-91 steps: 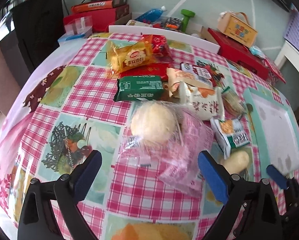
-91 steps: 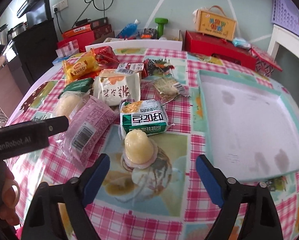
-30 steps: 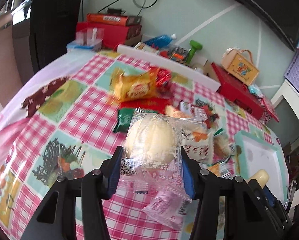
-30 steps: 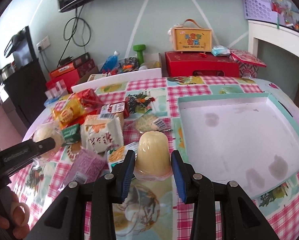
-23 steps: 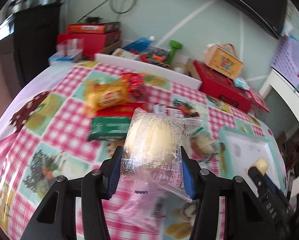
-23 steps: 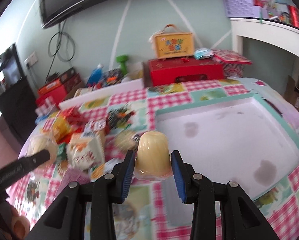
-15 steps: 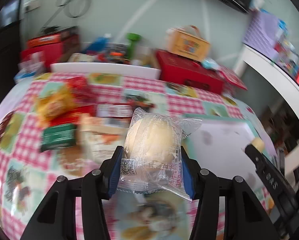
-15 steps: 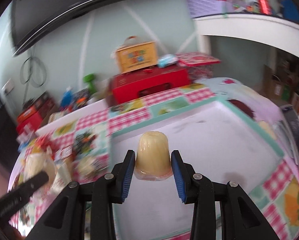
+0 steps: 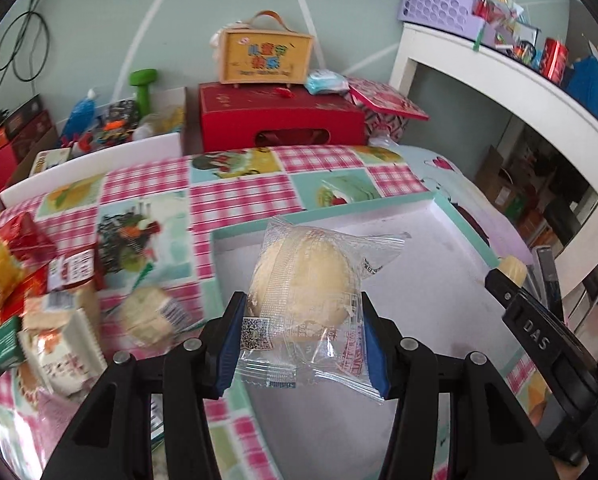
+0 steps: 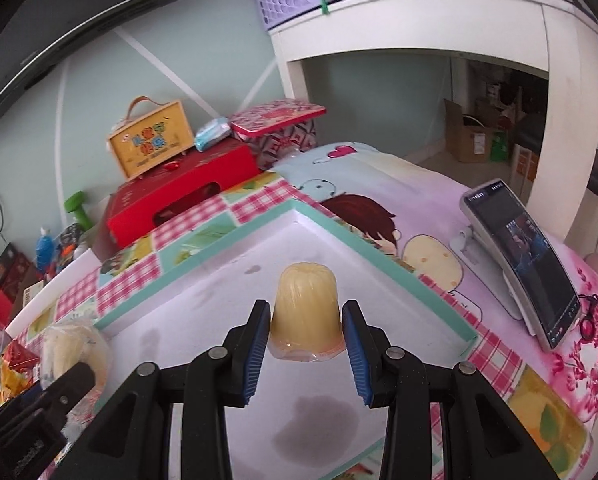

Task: Organize snacks
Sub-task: 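Carry the pudding cup and bun into the teal tray and open both tools, then move both open tools back over the snack pile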

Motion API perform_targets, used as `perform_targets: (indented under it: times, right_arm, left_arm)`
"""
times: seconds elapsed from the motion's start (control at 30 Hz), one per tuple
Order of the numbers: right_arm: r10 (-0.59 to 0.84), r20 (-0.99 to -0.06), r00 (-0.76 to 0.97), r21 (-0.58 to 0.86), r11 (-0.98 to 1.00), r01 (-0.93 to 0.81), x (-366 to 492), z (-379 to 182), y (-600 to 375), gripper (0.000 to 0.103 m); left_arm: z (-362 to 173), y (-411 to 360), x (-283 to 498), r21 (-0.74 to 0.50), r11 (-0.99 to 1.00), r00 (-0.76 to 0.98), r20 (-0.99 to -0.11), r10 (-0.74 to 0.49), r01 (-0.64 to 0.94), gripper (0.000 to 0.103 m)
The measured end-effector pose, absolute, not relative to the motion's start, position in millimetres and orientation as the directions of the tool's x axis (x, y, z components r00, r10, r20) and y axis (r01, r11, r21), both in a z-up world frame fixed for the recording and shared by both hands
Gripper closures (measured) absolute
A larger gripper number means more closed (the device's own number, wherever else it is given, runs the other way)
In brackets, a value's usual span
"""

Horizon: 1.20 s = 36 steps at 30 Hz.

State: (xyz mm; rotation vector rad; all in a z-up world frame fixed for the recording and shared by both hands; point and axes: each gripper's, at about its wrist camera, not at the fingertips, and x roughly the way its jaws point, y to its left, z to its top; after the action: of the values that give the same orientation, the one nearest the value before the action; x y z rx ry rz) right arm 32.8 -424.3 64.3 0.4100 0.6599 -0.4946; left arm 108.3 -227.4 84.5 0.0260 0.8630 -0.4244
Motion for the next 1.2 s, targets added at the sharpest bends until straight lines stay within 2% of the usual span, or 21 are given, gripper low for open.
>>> perform_targets:
  times: [0.47,0.83,1.0,1.13,1.2]
  right_arm:
    - [-0.282,-0.708,0.648,0.206,0.795,0.571,36,54,-432,0.062]
    - [-0.255,-0.705,0.661,0.228,0.802,0.552,34,60,-427,0.06]
    - [-0.234,-0.714,0.66,0.213,0.825,0.524,41,62,-414,0.049]
    - [-0.216,-0.707,0.674,0.19,0.859,0.475,47,66,-394,0.032]
    - [-0.194,-0.699,0.688,0.193,0.876,0.443,49,69,-381,0.026]
  left_arm:
    - [67,-238,123,-0.16,0.929,0.503,-0.803,-0.318,0.333,0.047]
    - [80,-206,115,-0.189,0.948,0.525,-0.797,-0.3,0.255,0.046]
    - [82,-181,109,-0.162,0.966,0.548,-0.799,-0.249,0.203,0.034]
    - [86,-150,105,-0.147,0.981,0.579,-0.792,-0.196,0.13,0.031]
    - [88,-132,102,-0.136,0.988,0.601,-0.784,-0.156,0.08,0.009]
